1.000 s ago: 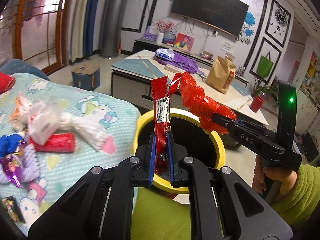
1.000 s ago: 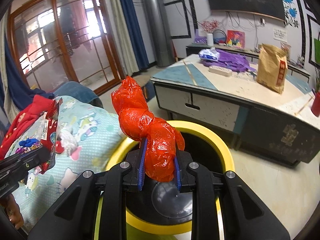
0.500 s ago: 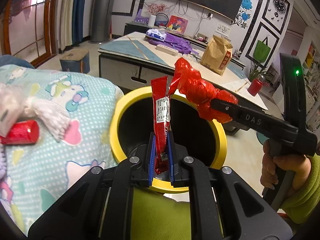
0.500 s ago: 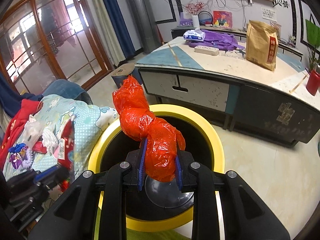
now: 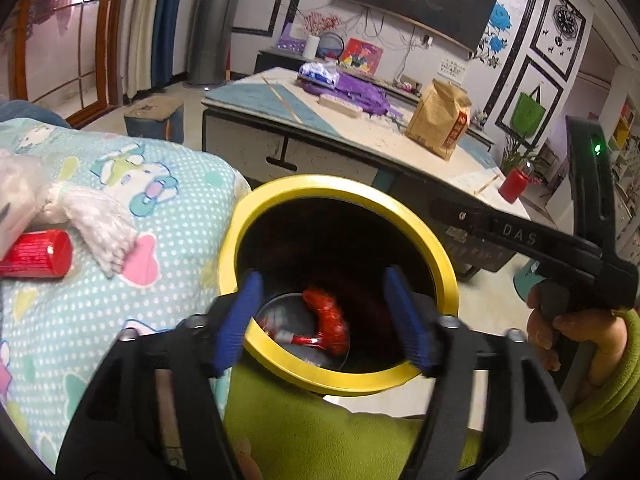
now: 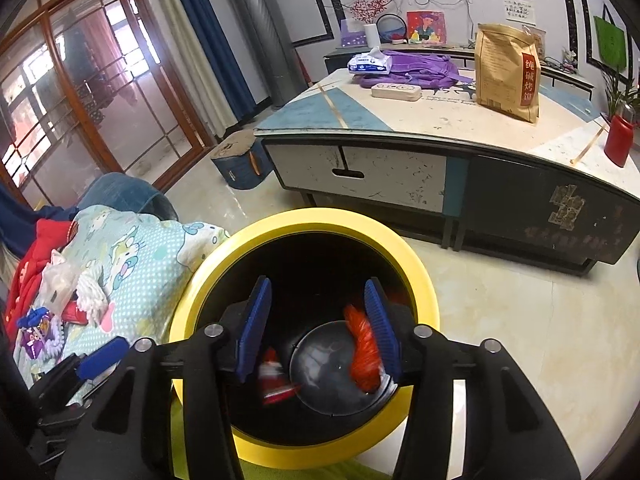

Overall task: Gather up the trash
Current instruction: 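Open both tools over the bin to drop the red wrapper and bag, then grasp the blue glove with the left tool while the right tool grasps the purple candy wrapper, then carry the blue glove and purple wrapper in both tools over the bin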

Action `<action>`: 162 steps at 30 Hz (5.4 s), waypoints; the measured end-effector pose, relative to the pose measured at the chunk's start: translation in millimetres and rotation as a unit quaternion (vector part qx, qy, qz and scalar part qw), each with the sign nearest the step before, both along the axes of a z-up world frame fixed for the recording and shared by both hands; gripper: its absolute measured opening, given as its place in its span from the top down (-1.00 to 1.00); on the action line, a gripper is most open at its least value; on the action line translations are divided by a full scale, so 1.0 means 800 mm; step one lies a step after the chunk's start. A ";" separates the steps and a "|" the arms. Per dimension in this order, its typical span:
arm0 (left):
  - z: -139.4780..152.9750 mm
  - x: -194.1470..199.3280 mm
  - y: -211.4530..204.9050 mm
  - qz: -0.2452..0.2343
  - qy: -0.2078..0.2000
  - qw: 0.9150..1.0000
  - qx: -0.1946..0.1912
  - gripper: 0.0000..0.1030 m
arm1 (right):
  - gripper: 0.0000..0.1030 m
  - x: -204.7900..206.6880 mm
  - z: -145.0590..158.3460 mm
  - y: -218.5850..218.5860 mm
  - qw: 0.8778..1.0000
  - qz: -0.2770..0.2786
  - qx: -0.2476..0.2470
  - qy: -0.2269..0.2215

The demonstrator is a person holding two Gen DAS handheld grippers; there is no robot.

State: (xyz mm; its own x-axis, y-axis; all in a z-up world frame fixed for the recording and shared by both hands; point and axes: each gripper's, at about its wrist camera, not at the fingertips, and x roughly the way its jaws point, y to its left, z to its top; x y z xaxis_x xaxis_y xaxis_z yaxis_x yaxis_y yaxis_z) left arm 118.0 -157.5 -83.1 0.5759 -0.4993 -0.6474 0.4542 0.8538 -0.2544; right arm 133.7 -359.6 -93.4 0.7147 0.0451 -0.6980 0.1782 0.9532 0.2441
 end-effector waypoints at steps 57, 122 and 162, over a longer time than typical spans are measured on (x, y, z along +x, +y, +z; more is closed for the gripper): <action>0.099 -0.028 0.274 0.308 -0.097 0.946 -0.023 -0.75 | -0.26 -0.060 0.069 0.278 0.940 0.316 -0.062 -0.115; 0.104 -0.027 0.367 0.266 -0.021 0.948 -0.172 0.97 | 0.68 -0.061 0.051 0.386 0.894 0.423 -0.038 -0.143; 0.135 -0.045 0.244 0.158 -0.072 0.975 -0.136 0.97 | 0.70 -0.044 0.103 0.207 0.947 0.262 -0.064 -0.171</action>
